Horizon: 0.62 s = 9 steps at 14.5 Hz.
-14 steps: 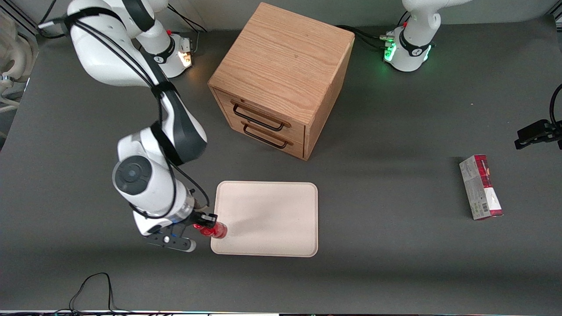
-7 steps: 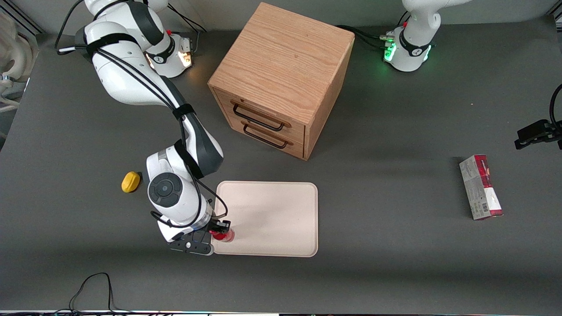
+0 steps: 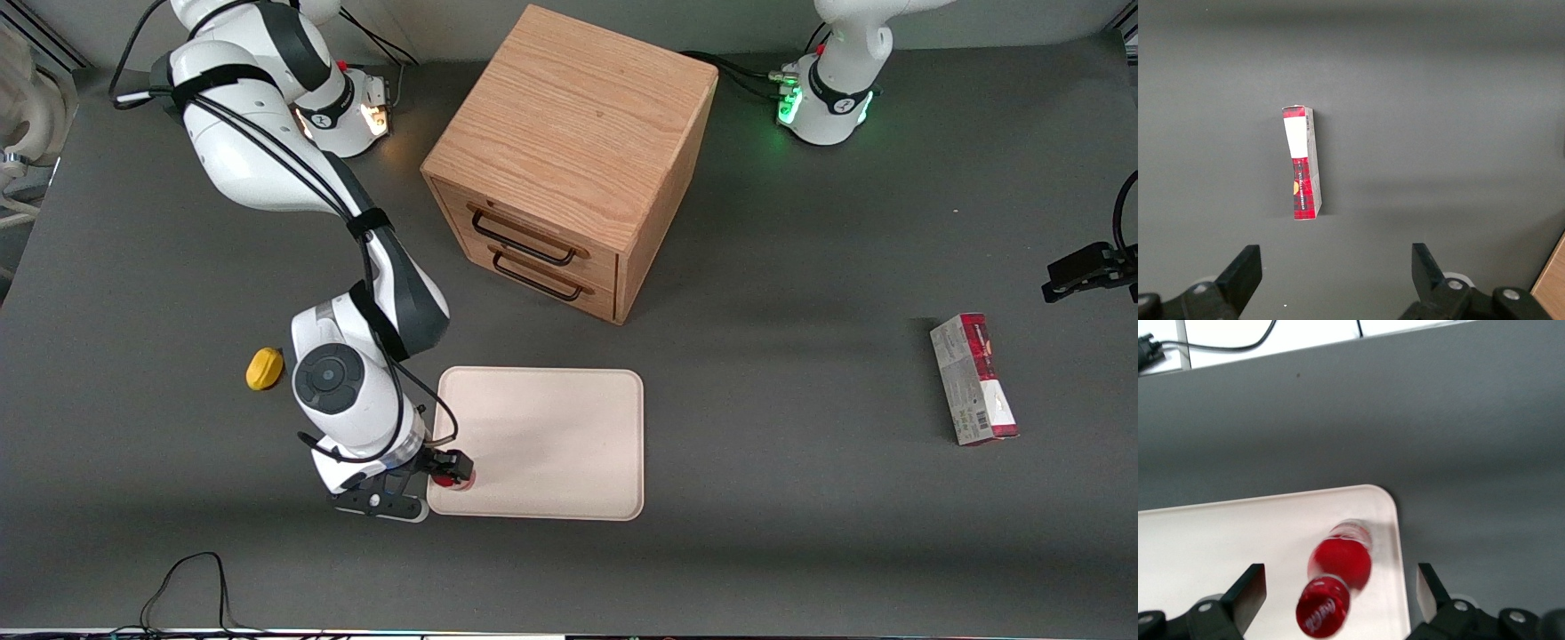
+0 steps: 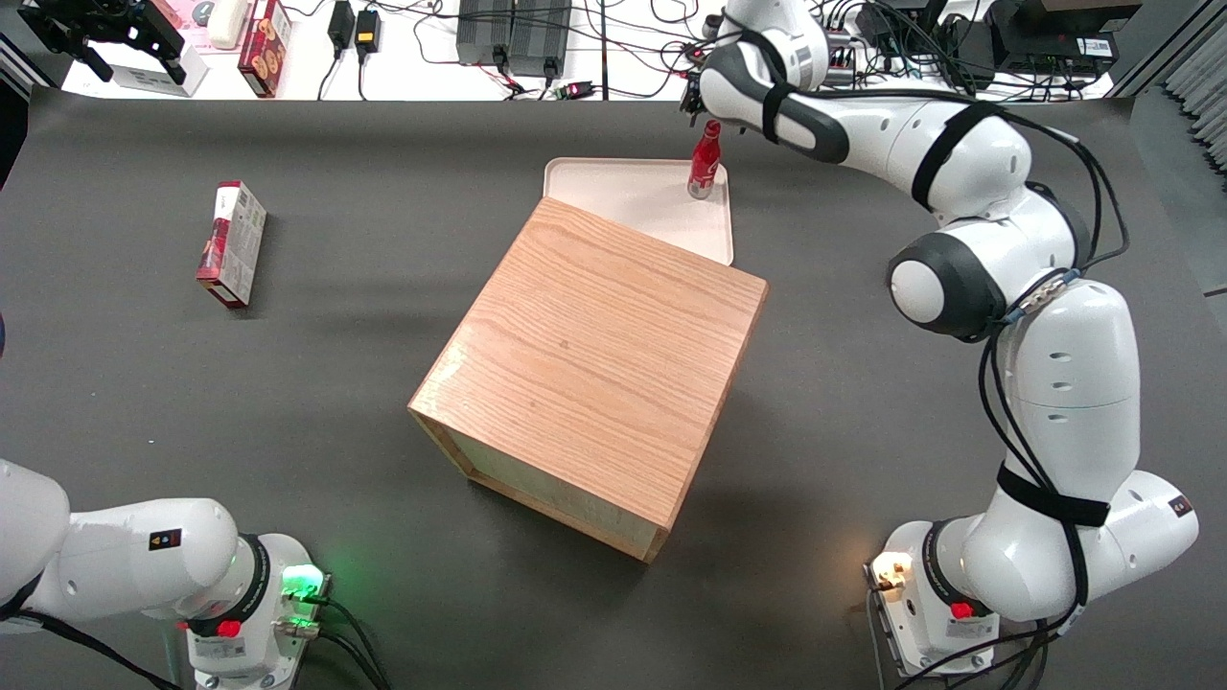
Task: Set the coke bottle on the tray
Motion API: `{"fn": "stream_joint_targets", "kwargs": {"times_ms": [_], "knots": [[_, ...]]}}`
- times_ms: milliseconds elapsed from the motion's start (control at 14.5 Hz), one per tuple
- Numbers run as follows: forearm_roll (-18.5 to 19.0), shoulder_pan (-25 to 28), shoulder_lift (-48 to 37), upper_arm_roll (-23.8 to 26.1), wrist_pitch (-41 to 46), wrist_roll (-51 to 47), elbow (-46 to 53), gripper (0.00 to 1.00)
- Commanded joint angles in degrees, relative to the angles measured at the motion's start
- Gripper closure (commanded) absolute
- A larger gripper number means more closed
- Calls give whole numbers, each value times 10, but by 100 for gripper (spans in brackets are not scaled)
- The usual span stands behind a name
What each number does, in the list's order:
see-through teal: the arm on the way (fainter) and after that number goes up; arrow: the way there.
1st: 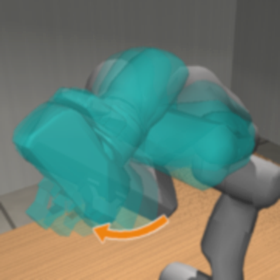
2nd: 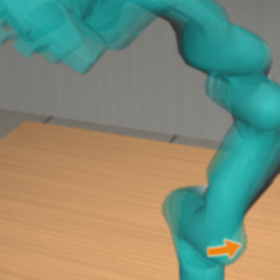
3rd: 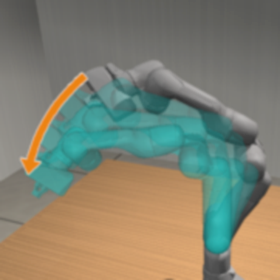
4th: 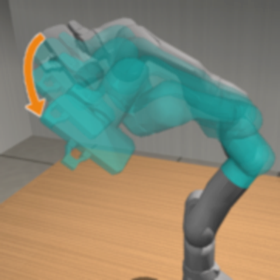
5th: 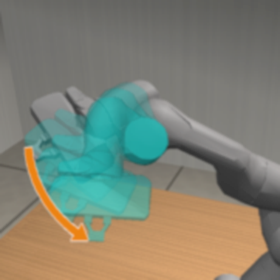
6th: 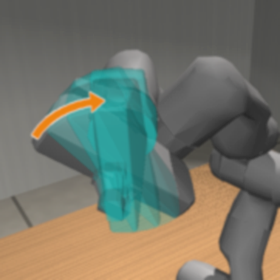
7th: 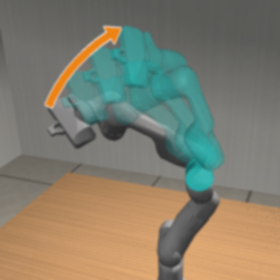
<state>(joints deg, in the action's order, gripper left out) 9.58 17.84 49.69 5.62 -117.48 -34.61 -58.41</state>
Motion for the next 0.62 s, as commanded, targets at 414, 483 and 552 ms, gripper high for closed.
{"fn": "stream_joint_targets", "kwargs": {"times_ms": [414, 483, 552], "knots": [[-64, -51, -337, -81, 161, 260, -270, 0], [-83, -50, -376, -112, 172, 295, -298, 0], [-97, -47, -412, -139, 186, 321, -326, 0]]}}
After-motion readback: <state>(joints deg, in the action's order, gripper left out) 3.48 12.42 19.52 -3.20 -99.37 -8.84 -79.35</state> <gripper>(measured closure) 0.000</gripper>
